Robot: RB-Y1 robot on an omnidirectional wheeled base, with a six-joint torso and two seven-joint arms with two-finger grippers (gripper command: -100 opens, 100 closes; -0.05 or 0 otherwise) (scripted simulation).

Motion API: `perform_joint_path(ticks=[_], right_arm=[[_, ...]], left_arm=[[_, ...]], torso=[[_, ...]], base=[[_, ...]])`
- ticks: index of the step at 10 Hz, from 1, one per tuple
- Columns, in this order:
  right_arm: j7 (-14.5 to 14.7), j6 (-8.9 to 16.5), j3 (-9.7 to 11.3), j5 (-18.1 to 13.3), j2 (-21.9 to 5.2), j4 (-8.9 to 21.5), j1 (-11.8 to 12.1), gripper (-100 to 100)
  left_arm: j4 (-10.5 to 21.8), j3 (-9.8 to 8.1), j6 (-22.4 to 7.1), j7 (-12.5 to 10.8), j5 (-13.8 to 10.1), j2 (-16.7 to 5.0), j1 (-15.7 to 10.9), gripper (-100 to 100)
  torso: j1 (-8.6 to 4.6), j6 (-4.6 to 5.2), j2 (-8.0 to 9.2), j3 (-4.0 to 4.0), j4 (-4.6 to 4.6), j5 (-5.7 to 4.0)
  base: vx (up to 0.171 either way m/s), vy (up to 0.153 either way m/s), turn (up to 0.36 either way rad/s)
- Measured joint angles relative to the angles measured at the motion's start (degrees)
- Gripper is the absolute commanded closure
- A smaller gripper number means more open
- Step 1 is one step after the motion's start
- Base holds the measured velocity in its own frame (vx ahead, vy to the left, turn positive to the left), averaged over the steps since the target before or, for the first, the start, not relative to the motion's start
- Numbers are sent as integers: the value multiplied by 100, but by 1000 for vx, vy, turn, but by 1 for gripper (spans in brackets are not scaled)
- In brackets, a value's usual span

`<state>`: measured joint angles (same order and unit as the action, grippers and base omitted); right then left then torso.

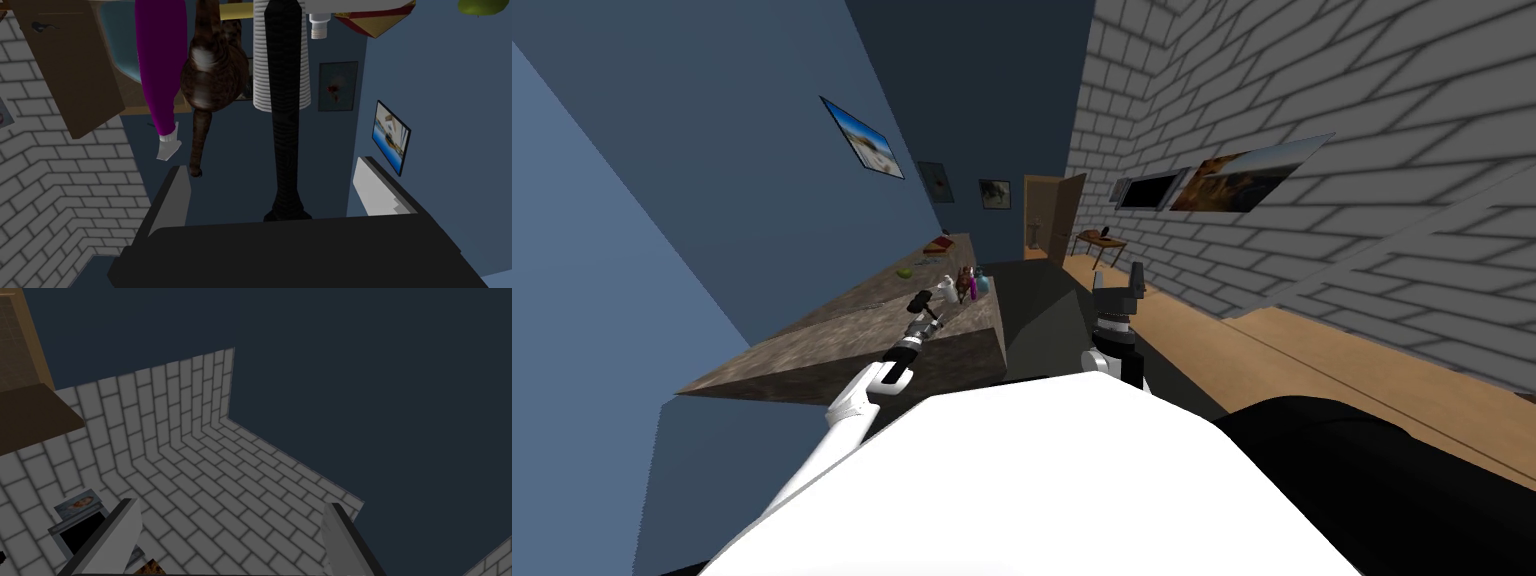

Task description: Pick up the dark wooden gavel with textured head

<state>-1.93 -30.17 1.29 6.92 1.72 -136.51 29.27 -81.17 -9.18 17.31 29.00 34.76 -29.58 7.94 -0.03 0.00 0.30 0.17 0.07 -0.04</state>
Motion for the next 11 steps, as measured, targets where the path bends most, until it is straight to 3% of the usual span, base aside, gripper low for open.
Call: perform_joint_path(ticks=[2,7,9,11], right_arm=[[0,0,0,0,0,0,1,0],[0,0,0,0,0,0,0,0],[0,0,0,0,0,0,1,0],[0,0,0,0,0,0,0,0]], left_arm=[[264,-14,26,-16,-24,-57,-73,-100],[1131,-180,310,149,-174,-226,-763,-100],[1407,-196,332,186,-177,-199,-831,-100],[1770,-256,450,220,-255,-336,-1166,-100]], torso=[[6,-1,-22,-12,-5,1],[-1,-1,-3,-1,-1,0],[7,-3,-18,-10,-4,2],[-4,-1,-2,-1,0,-1]], base=[[-26,-21,-57],[-59,-25,-53],[-39,-21,-50],[-59,-29,-46]])
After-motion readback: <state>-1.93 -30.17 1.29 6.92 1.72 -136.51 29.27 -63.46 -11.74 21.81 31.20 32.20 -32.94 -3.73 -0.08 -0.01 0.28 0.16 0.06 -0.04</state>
